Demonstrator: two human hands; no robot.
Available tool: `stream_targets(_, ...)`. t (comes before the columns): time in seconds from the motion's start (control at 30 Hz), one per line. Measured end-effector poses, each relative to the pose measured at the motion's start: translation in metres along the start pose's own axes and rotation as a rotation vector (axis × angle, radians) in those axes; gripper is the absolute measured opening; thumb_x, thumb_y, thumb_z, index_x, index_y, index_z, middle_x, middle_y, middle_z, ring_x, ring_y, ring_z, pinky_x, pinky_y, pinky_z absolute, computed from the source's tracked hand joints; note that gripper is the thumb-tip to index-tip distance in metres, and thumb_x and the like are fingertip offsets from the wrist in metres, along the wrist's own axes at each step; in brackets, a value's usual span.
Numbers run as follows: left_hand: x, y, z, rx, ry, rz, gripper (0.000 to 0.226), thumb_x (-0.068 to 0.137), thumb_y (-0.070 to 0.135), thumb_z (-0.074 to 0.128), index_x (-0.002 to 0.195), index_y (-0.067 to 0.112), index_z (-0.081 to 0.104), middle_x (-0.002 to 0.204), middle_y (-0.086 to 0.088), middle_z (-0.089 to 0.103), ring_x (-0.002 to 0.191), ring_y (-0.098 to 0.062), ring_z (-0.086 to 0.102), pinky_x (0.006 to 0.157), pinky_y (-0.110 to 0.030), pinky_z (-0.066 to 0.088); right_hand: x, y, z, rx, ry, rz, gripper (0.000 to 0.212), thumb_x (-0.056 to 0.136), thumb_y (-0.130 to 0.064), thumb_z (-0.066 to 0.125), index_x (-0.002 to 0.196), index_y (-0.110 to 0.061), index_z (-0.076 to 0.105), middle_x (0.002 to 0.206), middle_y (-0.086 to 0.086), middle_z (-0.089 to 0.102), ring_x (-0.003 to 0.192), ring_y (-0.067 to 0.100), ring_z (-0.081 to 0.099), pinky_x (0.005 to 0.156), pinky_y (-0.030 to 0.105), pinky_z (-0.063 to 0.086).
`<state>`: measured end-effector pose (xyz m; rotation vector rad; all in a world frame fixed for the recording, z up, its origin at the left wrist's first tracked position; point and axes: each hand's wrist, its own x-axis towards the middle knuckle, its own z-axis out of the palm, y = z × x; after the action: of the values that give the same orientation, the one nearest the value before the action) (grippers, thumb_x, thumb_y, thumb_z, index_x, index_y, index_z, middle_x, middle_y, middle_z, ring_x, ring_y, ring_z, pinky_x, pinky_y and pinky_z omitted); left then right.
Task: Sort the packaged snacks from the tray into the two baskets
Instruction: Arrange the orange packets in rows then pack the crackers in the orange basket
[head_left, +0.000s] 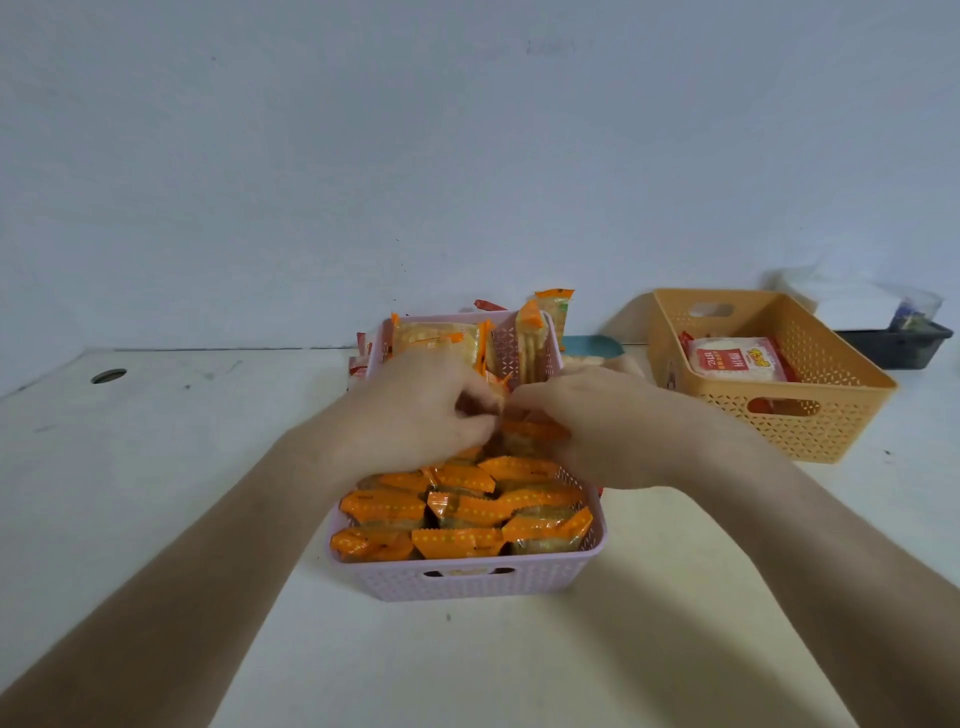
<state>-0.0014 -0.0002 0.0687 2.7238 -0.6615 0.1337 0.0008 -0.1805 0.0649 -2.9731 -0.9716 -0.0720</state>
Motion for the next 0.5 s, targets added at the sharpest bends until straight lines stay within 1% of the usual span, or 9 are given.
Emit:
stream_targets(0.03,-0.001,-0.002,-0.003,-0.041,0.078,-0.032,0.013,0.089,0.025,0.064,0.089,0.032,0.075,0.073,0.021,0.063,0.075,0.001,0.062,0.071,-0.006,0.037,-0.002,0.001,-0.006,0.032,-0.065,-0.009,0.038,0.094,-0.018,0.044,0.125,-0.038,0.050,0.115,-0.010,0.060,0.110,0.017,0.052,0.098,0.045,0.037)
stream_targets(0.1,-0.003,-0.010,-0.010,-0.068,0.279,-0.077,0.018,0.086,0.022,0.067,0.099,0.032,0.074,0.080,0.025,0.062,0.078,0.005,0.060,0.071,-0.004,0.041,-0.006,0.006,-0.017,0.204,-0.131,-0.042,0.030,0.098,-0.025,0.045,0.125,-0.035,0.056,0.112,-0.016,0.059,0.106,0.009,0.055,0.093,0.033,0.044)
stream_targets(0.17,-0.002,-0.020,-0.014,0.082,0.401,-0.106,0.034,0.086,0.028,0.068,0.119,0.033,0.064,0.102,0.016,0.063,0.095,-0.001,0.054,0.082,-0.016,0.042,-0.001,0.013,-0.021,0.353,0.025,-0.035,0.025,0.099,-0.027,0.045,0.115,-0.030,0.064,0.106,-0.019,0.062,0.099,0.004,0.057,0.087,0.025,0.048)
stream_targets(0.23,0.000,-0.028,-0.012,0.194,0.320,-0.174,0.064,0.082,0.039,0.071,0.140,0.033,0.044,0.134,0.004,0.053,0.122,-0.017,0.043,0.097,-0.035,0.039,0.014,0.017,-0.019,0.267,0.247,0.005,0.027,0.098,-0.024,0.042,0.104,-0.025,0.068,0.103,-0.008,0.068,0.096,0.014,0.062,0.086,0.038,0.052)
stream_targets(0.27,0.002,-0.029,-0.010,0.189,0.260,-0.193,0.074,0.080,0.042,0.073,0.144,0.033,0.037,0.138,0.002,0.050,0.125,-0.021,0.041,0.099,-0.038,0.039,0.023,0.016,-0.017,0.179,0.262,0.013,0.027,0.096,-0.023,0.042,0.101,-0.023,0.068,0.101,-0.003,0.069,0.094,0.019,0.063,0.083,0.042,0.052)
stream_targets(0.33,0.004,-0.030,-0.003,0.153,0.217,-0.183,0.079,0.077,0.042,0.076,0.144,0.031,0.037,0.132,0.001,0.053,0.120,-0.020,0.043,0.095,-0.035,0.040,0.037,0.011,-0.013,0.013,0.107,0.019,0.024,0.095,-0.028,0.043,0.100,-0.020,0.065,0.098,-0.001,0.066,0.092,0.021,0.062,0.079,0.040,0.048)
stream_targets(0.4,0.006,-0.032,0.000,0.134,0.241,-0.181,0.074,0.074,0.039,0.079,0.139,0.031,0.045,0.119,0.002,0.051,0.115,-0.018,0.043,0.091,-0.031,0.038,0.047,0.004,-0.009,-0.046,-0.075,0.056,0.027,0.096,-0.039,0.044,0.103,-0.018,0.060,0.096,-0.001,0.063,0.091,0.020,0.057,0.080,0.039,0.038)
stream_targets(0.43,0.006,-0.032,-0.001,0.099,0.259,-0.189,0.068,0.072,0.037,0.081,0.133,0.033,0.052,0.112,0.004,0.048,0.111,-0.016,0.043,0.088,-0.028,0.038,0.051,0.001,-0.008,-0.071,-0.100,0.071,0.027,0.097,-0.039,0.045,0.103,-0.018,0.058,0.096,-0.001,0.061,0.091,0.020,0.054,0.083,0.042,0.036)
stream_targets(0.5,0.004,-0.032,-0.004,0.003,0.282,-0.185,0.052,0.068,0.030,0.085,0.112,0.039,0.060,0.101,0.009,0.044,0.098,-0.009,0.046,0.077,-0.021,0.037,0.058,0.000,-0.006,-0.091,-0.043,0.079,0.022,0.095,-0.037,0.049,0.104,-0.019,0.058,0.095,-0.002,0.060,0.093,0.021,0.052,0.091,0.051,0.031)
